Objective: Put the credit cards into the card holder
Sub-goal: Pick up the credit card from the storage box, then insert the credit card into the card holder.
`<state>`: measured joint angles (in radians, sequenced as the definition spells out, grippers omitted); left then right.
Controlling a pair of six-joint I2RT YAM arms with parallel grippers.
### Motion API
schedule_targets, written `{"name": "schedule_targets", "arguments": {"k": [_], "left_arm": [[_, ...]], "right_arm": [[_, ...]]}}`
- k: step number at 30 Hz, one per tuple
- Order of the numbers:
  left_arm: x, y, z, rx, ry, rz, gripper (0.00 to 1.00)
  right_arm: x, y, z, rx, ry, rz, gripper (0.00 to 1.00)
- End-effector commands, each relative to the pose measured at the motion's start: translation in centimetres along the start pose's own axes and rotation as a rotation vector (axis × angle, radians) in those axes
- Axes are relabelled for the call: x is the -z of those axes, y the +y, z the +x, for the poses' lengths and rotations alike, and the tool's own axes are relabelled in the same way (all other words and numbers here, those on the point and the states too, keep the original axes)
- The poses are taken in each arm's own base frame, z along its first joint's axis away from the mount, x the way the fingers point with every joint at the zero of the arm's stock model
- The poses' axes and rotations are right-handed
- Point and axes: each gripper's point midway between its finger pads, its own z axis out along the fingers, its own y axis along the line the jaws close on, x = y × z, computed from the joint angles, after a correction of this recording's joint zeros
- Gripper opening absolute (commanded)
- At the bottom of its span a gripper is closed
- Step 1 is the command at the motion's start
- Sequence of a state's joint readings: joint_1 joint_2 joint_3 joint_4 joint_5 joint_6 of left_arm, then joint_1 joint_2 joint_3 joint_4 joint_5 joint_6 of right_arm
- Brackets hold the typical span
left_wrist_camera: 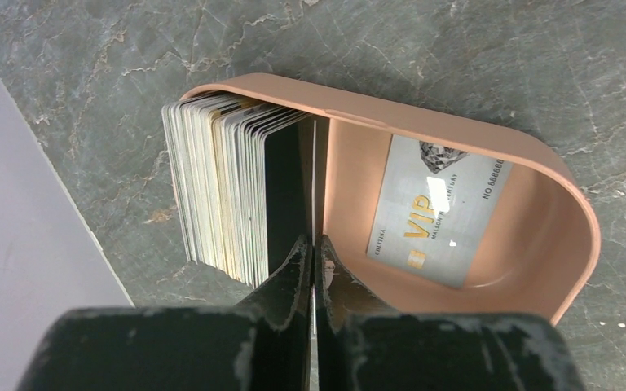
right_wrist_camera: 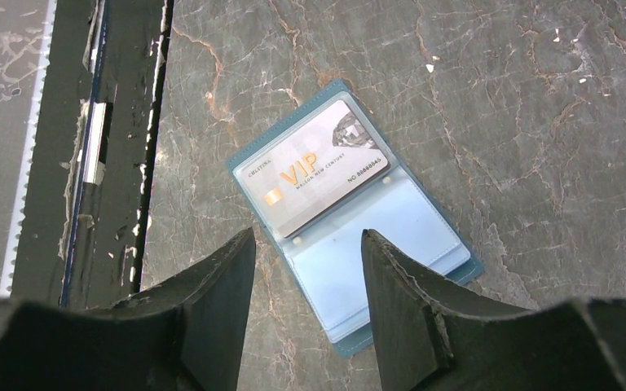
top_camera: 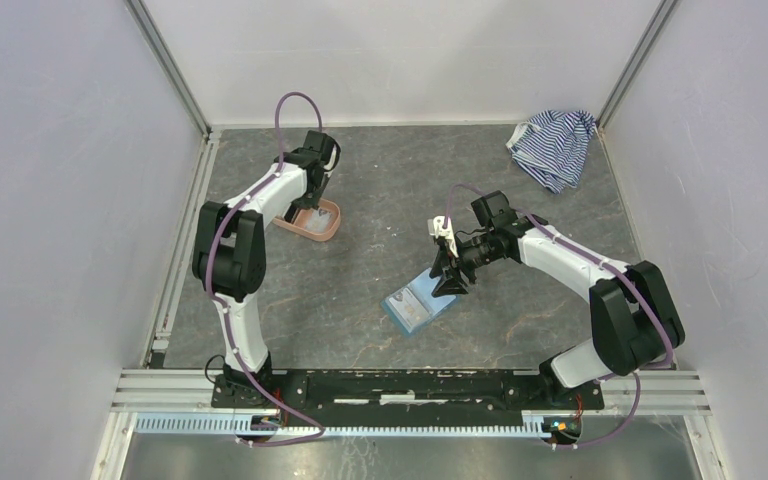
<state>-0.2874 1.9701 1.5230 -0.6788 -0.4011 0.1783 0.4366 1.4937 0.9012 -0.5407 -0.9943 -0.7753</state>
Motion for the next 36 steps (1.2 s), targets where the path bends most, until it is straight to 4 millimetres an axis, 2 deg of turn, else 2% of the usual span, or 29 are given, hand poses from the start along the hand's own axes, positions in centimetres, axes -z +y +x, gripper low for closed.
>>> {"name": "schedule_targets", "arguments": {"k": [1,7,12,20,24,28,32,36], "left_arm": [[2.1,0.3,-2.0,0.057,-0.066,0.047,0.03],[2.2,-0.9,-1.8,0.052,-0.050,0.118,0.03],[2.4,-1.2,-1.4,0.058,-0.042,0.135,0.02],[5.3,-1.5,-2.4,0.106,-0.119,0.212,0.02],[7.6,-1.6,-3.1,0.127,-0.197,0.260,0.02],[10.9,-2.0,-4.1,0.149,-0.314,0.345,0.02],[14.5,-4.5,-4.7,0.170,-0.426,0.544,0.02],[17.7,-6.9,-4.4,0.249,-0.525,0.726,0.02]], "right_arm": [[0.2,-0.4,-1.6,0.045,-0.033,-0.008,0.57],[0.2,-0.4,-1.6,0.047,-0.031,-0.012,0.57],[0.2,-0.3,-1.6,0.049,-0.030,-0.013,0.57],[0.3,-0.3,-1.6,0.052,-0.029,-0.011,0.57],[0.3,-0.4,-1.7,0.056,-0.027,-0.007,0.57],[0.4,-0.4,-1.6,0.061,-0.024,-0.002,0.57],[0.6,-0.5,-1.7,0.076,-0.015,0.015,0.57],[1.1,-0.7,-1.7,0.102,-0.004,0.052,0.57]]}}
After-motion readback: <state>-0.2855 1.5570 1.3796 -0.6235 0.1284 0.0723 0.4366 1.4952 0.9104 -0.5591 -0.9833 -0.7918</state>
